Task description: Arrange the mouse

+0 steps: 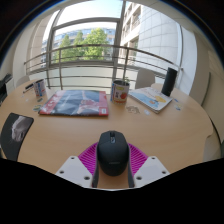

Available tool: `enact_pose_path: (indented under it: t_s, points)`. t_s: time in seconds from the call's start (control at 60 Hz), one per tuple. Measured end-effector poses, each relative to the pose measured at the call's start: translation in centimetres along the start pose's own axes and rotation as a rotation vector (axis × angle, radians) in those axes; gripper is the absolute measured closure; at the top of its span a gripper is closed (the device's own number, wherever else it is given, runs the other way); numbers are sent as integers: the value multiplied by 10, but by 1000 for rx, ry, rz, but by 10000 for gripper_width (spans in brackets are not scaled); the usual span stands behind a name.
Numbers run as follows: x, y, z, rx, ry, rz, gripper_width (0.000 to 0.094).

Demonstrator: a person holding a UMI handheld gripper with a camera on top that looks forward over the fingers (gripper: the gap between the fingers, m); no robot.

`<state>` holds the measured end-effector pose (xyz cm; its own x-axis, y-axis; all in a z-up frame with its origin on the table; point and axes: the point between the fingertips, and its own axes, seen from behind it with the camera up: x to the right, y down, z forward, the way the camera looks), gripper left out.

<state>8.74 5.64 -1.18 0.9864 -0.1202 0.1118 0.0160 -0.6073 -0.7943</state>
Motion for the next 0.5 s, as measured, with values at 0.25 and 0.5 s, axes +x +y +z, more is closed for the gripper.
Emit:
enact_pose_path:
  t_s: [0.25,0.5]
  points:
    - [-5,-87,-82,135,114,98,547]
    - [-147,-242,-229,444,78,181,550]
